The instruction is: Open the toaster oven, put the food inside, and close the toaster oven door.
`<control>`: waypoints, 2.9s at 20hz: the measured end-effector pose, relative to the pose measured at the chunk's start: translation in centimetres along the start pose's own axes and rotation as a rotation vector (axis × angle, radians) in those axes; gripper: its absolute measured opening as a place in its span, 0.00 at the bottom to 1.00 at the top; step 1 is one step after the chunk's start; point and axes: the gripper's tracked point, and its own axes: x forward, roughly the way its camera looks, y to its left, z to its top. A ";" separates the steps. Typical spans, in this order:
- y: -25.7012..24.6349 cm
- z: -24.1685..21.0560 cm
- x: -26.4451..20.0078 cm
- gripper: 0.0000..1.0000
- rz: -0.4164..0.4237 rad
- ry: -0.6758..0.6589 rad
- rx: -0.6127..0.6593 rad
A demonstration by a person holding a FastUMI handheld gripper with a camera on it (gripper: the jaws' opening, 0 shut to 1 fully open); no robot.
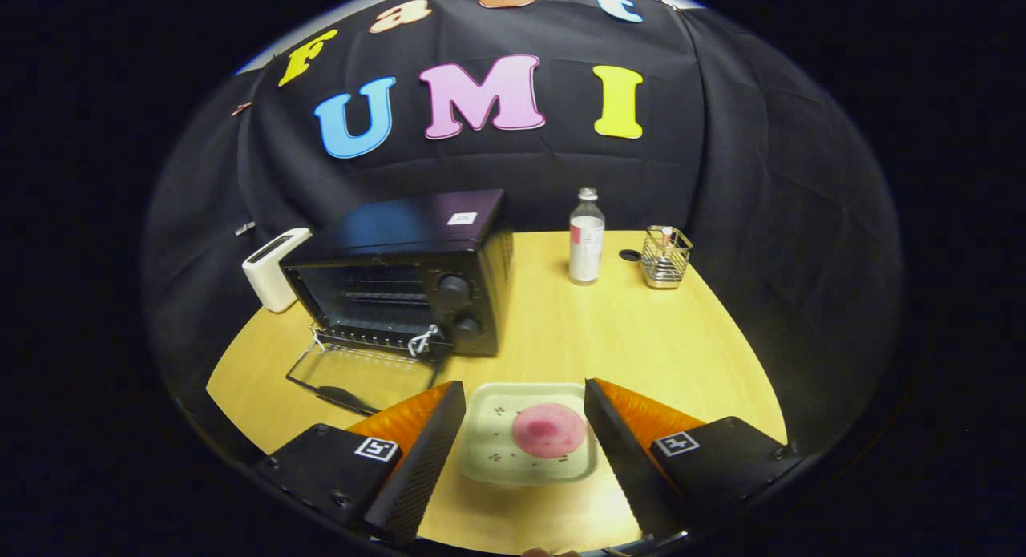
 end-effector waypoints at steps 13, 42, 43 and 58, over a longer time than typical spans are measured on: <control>-6.9 -11.3 4.7 0.94 0.036 0.385 0.031; -2.0 -12.3 1.6 0.06 0.158 0.580 0.334; -2.1 -11.7 1.2 0.06 0.145 0.563 0.351; 5.9 -6.3 -5.3 0.06 0.068 0.339 0.652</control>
